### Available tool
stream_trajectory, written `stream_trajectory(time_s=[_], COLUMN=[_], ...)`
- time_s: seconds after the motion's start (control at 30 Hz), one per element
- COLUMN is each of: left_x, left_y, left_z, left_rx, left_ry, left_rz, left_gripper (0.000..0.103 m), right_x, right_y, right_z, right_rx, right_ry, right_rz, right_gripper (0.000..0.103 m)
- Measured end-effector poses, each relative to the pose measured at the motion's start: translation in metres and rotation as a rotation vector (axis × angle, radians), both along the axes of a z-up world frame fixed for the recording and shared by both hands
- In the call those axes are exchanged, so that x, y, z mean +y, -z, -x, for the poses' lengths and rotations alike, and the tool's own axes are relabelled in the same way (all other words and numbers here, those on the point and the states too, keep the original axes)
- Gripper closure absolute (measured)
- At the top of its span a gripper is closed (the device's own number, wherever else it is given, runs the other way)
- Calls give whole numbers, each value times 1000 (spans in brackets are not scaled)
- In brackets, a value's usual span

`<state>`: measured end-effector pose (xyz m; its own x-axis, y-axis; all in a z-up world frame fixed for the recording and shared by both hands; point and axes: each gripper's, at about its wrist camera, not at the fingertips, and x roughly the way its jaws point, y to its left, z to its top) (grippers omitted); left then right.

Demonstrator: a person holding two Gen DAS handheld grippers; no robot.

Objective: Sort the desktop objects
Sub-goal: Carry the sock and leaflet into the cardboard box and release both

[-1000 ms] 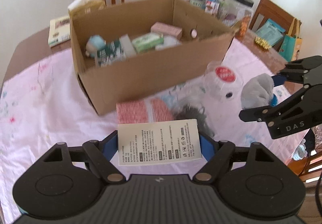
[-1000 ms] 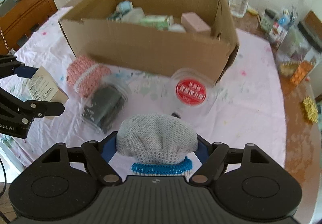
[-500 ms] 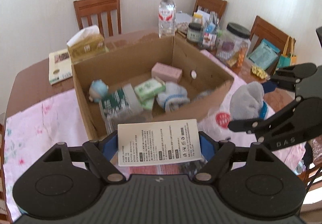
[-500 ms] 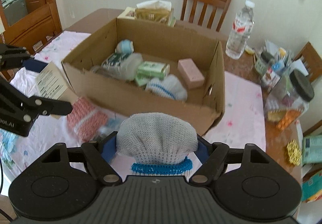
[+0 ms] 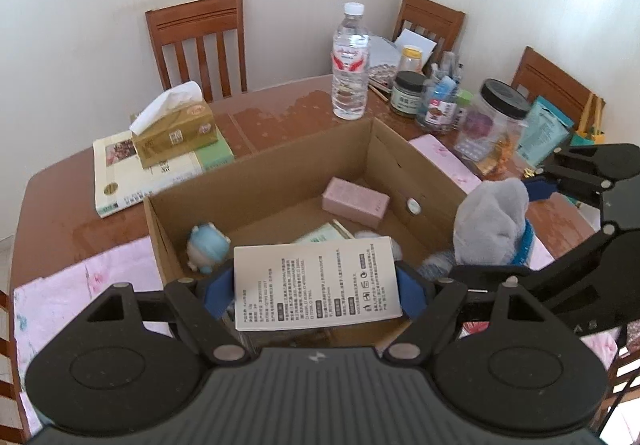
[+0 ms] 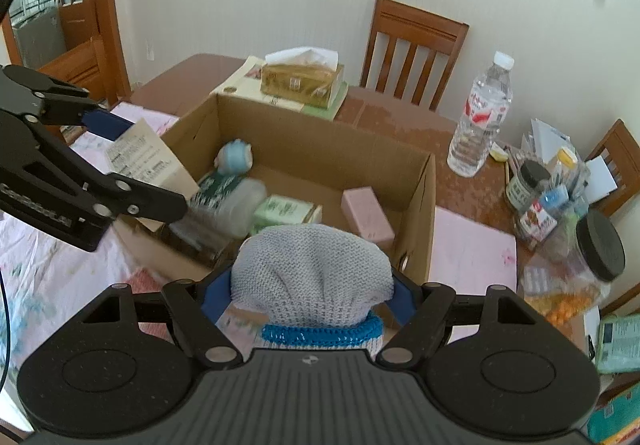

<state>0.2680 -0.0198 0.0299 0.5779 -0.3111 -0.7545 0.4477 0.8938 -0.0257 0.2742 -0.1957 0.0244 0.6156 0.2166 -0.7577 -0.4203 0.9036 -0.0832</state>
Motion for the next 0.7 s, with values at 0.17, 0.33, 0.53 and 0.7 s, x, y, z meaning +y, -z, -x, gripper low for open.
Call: stream_trajectory(time_s=[0.17,0.33,0.53,0.7], left_x=[-2,-3,-6,-9], left_y=[-5,-8,-3,4], left_z=[-29,-50,-75,-94], left_rx=[-2,2,24,38], left_ry=[-20,-42,-60,-77], left_rz=[-4,-11,-19,-25], left_gripper=[22,22,22,22], right_x=[1,2,6,9], right_y=[-5,-7,-11,-8], right_z=[-27,-52,-71,-86], right_rx=[-11,-5,-21,-16], right_ry=[-14,-11,-15,-22], right_rz=[-3,-14,-30,-31], right_gripper=[22,22,22,22])
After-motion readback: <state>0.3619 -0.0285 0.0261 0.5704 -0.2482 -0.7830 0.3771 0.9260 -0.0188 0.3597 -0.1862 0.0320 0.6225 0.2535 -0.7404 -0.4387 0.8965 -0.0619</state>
